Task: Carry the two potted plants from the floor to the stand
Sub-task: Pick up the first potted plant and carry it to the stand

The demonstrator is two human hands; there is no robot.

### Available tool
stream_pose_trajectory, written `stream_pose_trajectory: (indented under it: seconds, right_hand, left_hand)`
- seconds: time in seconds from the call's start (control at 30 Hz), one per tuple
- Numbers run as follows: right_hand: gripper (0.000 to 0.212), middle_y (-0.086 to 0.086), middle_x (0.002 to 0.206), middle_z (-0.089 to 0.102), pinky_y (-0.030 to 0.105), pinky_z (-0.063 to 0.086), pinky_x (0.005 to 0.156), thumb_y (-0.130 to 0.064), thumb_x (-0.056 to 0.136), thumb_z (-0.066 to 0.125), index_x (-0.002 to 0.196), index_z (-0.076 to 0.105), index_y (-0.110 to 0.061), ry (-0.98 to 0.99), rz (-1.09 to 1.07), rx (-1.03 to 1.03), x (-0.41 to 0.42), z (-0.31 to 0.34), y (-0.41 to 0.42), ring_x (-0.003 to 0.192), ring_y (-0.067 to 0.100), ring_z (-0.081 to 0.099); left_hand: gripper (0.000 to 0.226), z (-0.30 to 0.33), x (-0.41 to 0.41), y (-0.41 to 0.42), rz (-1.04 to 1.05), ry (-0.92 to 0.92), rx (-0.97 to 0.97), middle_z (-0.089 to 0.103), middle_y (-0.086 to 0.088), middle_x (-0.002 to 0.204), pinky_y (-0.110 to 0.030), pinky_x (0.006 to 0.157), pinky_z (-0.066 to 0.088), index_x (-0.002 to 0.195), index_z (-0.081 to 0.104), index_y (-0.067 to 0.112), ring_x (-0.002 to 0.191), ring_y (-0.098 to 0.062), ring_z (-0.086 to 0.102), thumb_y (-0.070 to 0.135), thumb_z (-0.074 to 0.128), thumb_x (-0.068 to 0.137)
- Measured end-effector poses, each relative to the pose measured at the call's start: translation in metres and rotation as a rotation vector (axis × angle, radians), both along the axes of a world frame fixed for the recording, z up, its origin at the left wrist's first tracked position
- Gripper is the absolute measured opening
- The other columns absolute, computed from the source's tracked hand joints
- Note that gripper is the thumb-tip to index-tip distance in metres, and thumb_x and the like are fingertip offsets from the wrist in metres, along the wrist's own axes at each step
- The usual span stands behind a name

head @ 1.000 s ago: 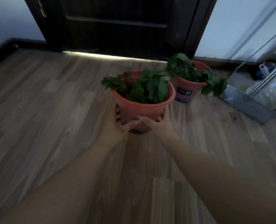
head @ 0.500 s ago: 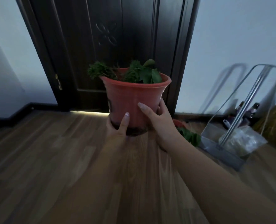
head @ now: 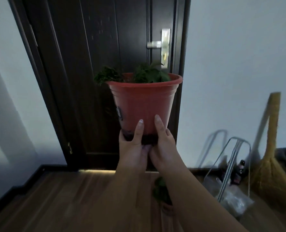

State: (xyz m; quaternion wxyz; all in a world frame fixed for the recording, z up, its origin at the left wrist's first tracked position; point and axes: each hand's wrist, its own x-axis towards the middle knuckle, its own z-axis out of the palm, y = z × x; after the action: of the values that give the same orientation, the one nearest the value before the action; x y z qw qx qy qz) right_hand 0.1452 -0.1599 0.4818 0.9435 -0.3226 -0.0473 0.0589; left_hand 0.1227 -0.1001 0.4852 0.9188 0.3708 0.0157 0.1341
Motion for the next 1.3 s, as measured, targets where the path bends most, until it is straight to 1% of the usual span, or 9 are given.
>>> stream_pose_trajectory:
  seconds: [0.23,0.4,0.57,0.7,0.8,0.9,1.0,1.17,1.3]
  right_hand:
    - [0.096,0.019,0.124,0.062,0.03,0.059,0.071,-0.039,0.043,0.08,0.126,0.049,-0.003,-0.075,-0.034,0.042,-0.004,0.213,-0.019,0.104,0.028,0.067]
    - [0.097,0.018,0.124,0.062,0.031,0.059,0.076,-0.04,0.042,0.078,0.126,0.048,-0.004,-0.118,-0.103,0.053,-0.017,0.343,-0.04,0.106,0.029,0.066]
    - [0.095,0.018,0.121,0.064,0.036,0.058,0.082,-0.041,0.042,0.078,0.124,0.048,-0.003,-0.111,-0.154,0.026,-0.039,0.434,-0.056,0.104,0.029,0.067]
    - [0.09,0.018,0.118,0.066,0.037,0.056,0.087,-0.041,0.044,0.077,0.121,0.053,-0.002,-0.115,-0.172,0.03,-0.058,0.467,-0.063,0.103,0.028,0.067]
    - [0.075,0.016,0.111,0.069,0.028,0.058,0.078,-0.04,0.05,0.073,0.114,0.059,-0.003,-0.157,-0.157,0.025,-0.071,0.475,-0.069,0.095,0.023,0.069]
    - [0.073,0.014,0.109,0.07,0.027,0.058,0.078,-0.039,0.052,0.071,0.114,0.059,-0.003,-0.151,-0.184,0.029,-0.085,0.482,-0.075,0.093,0.021,0.069]
    - [0.077,0.013,0.107,0.07,0.027,0.058,0.077,-0.041,0.049,0.072,0.114,0.059,-0.001,-0.141,-0.248,0.025,-0.097,0.487,-0.086,0.09,0.02,0.07]
    - [0.079,0.009,0.103,0.071,0.021,0.058,0.066,-0.046,0.048,0.071,0.114,0.06,-0.005,-0.118,-0.399,0.03,-0.127,0.481,-0.137,0.082,0.014,0.072]
    - [0.081,0.012,0.108,0.071,0.027,0.054,0.078,-0.048,0.046,0.073,0.114,0.06,-0.005,-0.115,-0.569,-0.038,-0.151,0.482,-0.205,0.091,0.018,0.071]
  left_hand:
    - [0.072,0.21,-0.003,-0.02,-0.08,-0.101,-0.022,0.062,-0.011,0.123,-0.04,0.091,0.053,0.128,0.045,0.013,0.104,-0.026,0.066,0.029,0.068,0.062]
    - [0.064,0.34,-0.015,-0.044,-0.105,-0.125,-0.019,0.065,-0.014,0.119,-0.037,0.087,0.055,0.123,0.05,0.009,0.099,-0.024,0.069,0.028,0.067,0.064]
    - [0.067,0.429,-0.032,-0.065,-0.067,-0.099,-0.047,0.065,-0.016,0.115,-0.043,0.092,0.052,0.121,0.051,0.006,0.101,-0.03,0.067,0.029,0.068,0.061]
    - [0.054,0.462,-0.047,-0.075,-0.063,-0.141,-0.056,0.066,-0.015,0.11,-0.037,0.081,0.058,0.116,0.053,0.005,0.091,-0.024,0.07,0.026,0.067,0.069]
    - [0.069,0.47,-0.058,-0.08,-0.072,-0.171,-0.045,0.064,-0.017,0.116,-0.036,0.081,0.057,0.122,0.049,0.003,0.096,-0.026,0.069,0.028,0.069,0.061]
    - [0.073,0.477,-0.069,-0.082,-0.121,-0.194,-0.046,0.063,-0.018,0.119,-0.037,0.085,0.056,0.123,0.049,0.002,0.099,-0.027,0.068,0.028,0.069,0.058]
    - [0.065,0.481,-0.078,-0.095,-0.194,-0.197,-0.04,0.063,-0.017,0.12,-0.039,0.091,0.053,0.124,0.05,0.002,0.102,-0.027,0.066,0.027,0.067,0.066]
    - [0.029,0.473,-0.093,-0.146,-0.384,-0.165,-0.034,0.069,-0.009,0.102,-0.026,0.074,0.058,0.104,0.06,0.009,0.08,-0.015,0.072,0.022,0.063,0.078]
    - [0.054,0.474,-0.113,-0.212,-0.549,-0.157,-0.044,0.066,-0.015,0.114,-0.024,0.069,0.058,0.12,0.054,0.0,0.089,-0.018,0.071,0.027,0.065,0.075]
